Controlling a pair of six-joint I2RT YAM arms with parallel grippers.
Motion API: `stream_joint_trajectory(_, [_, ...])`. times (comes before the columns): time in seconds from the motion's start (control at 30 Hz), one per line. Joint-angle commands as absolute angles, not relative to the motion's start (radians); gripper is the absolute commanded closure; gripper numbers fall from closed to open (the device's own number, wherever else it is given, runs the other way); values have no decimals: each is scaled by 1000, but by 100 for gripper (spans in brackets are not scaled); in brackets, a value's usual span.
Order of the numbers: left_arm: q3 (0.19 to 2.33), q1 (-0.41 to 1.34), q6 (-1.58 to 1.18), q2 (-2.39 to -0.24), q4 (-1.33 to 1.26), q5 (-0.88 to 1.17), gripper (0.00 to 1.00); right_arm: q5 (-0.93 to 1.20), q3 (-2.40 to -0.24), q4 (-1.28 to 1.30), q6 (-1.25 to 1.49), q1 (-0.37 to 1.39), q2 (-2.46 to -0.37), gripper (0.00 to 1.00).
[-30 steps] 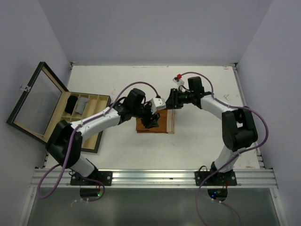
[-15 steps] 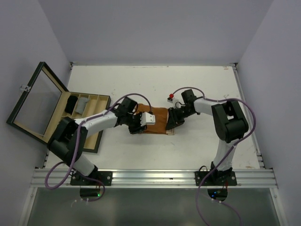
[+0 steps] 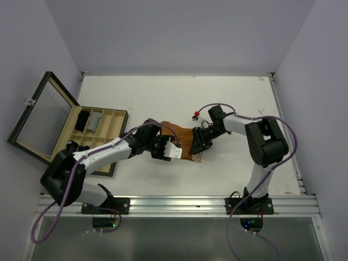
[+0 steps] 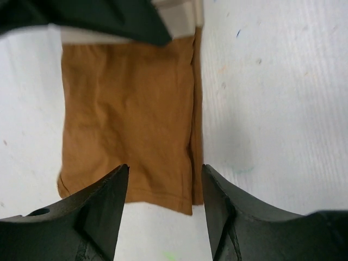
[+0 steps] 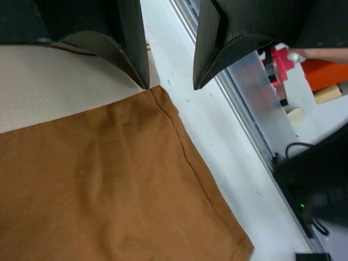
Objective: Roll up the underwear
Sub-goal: Fold the underwear
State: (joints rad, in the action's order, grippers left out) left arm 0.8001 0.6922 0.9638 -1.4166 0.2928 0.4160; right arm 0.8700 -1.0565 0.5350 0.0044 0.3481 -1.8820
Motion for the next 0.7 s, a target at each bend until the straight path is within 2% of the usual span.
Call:
stream_joint_trajectory(0.0, [804, 785, 1022, -1373, 235, 391, 40, 950, -1092, 490, 112, 342, -1781, 58])
stream_joint_trajectory(0.1, [862, 836, 984, -1442, 239, 376, 43, 919, -1143, 437, 134, 331, -1782, 58])
stream_joint_trajectory(0.4, [957, 853, 931, -1595, 256, 354, 61, 827, -1210, 627, -112, 331, -1832, 70])
stream_joint_trajectory(0.5, [927, 850, 948, -1566, 239, 373, 59, 784, -1204, 669, -162, 331, -1795, 71])
stream_joint_trajectory(0.67, [977, 870, 899, -1569, 238, 413, 48, 804, -1143, 732, -184, 334, -1755, 70])
